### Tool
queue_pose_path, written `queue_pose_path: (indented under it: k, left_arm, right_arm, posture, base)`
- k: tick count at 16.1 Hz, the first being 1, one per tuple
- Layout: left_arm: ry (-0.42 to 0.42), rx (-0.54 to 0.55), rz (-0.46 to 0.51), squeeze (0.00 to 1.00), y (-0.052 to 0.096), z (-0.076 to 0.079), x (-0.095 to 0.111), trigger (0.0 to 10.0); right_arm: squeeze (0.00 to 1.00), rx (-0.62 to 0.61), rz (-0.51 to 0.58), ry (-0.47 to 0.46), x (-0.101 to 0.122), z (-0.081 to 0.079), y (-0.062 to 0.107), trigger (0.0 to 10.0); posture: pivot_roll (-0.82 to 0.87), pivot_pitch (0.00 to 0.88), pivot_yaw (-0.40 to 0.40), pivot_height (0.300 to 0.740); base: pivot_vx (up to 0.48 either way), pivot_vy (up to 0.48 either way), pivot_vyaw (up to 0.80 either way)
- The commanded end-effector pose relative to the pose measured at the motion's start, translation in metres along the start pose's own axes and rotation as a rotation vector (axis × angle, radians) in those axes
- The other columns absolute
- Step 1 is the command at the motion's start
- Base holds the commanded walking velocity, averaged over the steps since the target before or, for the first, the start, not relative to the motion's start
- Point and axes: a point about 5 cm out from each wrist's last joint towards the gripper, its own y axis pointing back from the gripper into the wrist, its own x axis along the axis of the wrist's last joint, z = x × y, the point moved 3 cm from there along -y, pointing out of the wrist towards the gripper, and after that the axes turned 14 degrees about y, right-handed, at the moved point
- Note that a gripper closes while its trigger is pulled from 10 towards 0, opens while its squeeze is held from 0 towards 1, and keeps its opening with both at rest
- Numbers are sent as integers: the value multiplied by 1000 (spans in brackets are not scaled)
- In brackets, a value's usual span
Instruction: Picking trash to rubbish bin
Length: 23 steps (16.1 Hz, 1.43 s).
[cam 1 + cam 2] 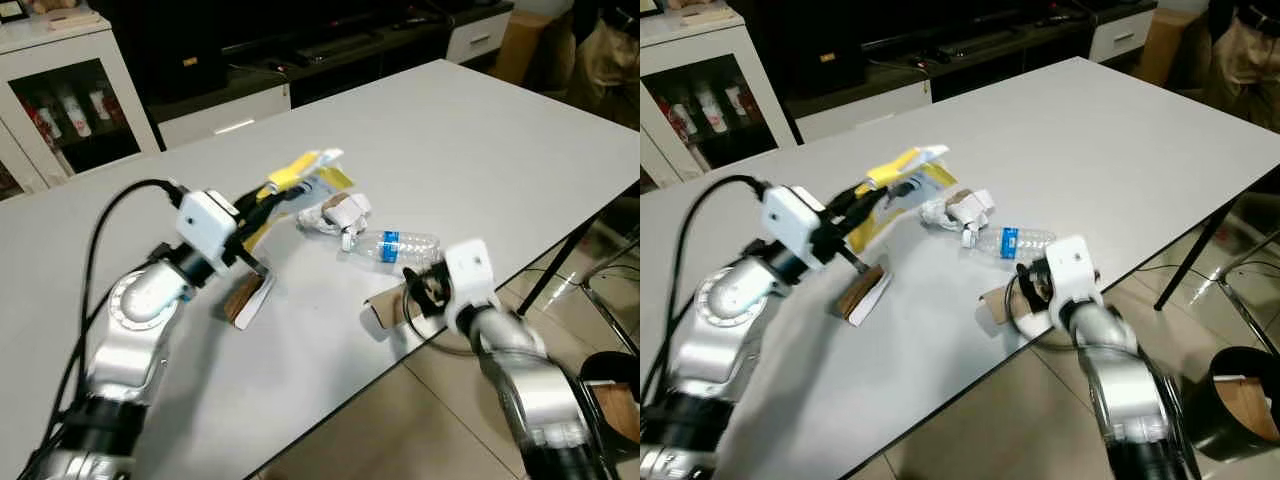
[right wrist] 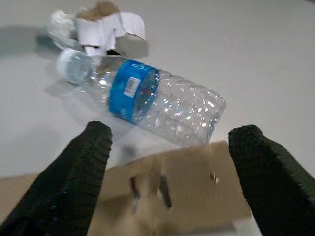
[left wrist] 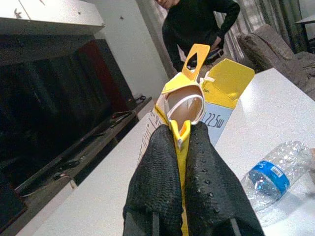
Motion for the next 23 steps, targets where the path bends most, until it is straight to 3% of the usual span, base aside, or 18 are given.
queue_pose_path:
  k: [1, 3, 8, 9, 10, 12, 19, 23]
  left_arm:
    - [-1, 17, 0, 0, 2, -3, 6, 0]
    - [-8, -4, -13, 0, 1, 2, 8, 0]
    - [1, -17, -26, 0, 0, 8, 14, 0]
    - [0, -18, -29, 0, 0, 8, 15, 0]
    - [0, -18, -32, 0, 0, 8, 15, 0]
    - [3, -21, -34, 0, -1, 9, 16, 0]
    - [-3, -39, -42, 0, -3, 13, 17, 0]
    - [-5, -38, -42, 0, -4, 13, 17, 0]
  right_arm:
    - [1000, -7, -9, 1, -2, 7, -8, 10000]
    - [1000, -39, -45, -54, -7, 24, -21, 10000]
    - [1000, -86, -66, -236, -18, 61, -27, 10000]
    - [0, -59, -91, -322, -28, 72, -25, 10000]
    - [0, -39, -101, -388, -34, 76, -23, 10000]
    - [0, 33, -80, -510, -37, 69, -22, 10000]
    - [0, 263, -79, -537, -35, 30, -20, 10000]
    - [0, 264, -123, -594, -41, 27, -19, 10000]
  posture:
    - [-49, 0, 26, 740]
    - [-42, 0, 19, 740]
    - [-45, 0, 21, 740]
    - [-47, 0, 21, 740]
    - [-49, 0, 21, 740]
    - [-54, 0, 22, 740]
    - [-51, 0, 22, 740]
    - [-50, 0, 21, 740]
  base:
    - [0, 0, 0]
    - [0, 0, 0]
    - [0, 0, 0]
    - [0, 0, 0]
    - [0, 0, 0]
    - [0, 0, 0]
    - [0, 0, 0]
    - [0, 0, 0]
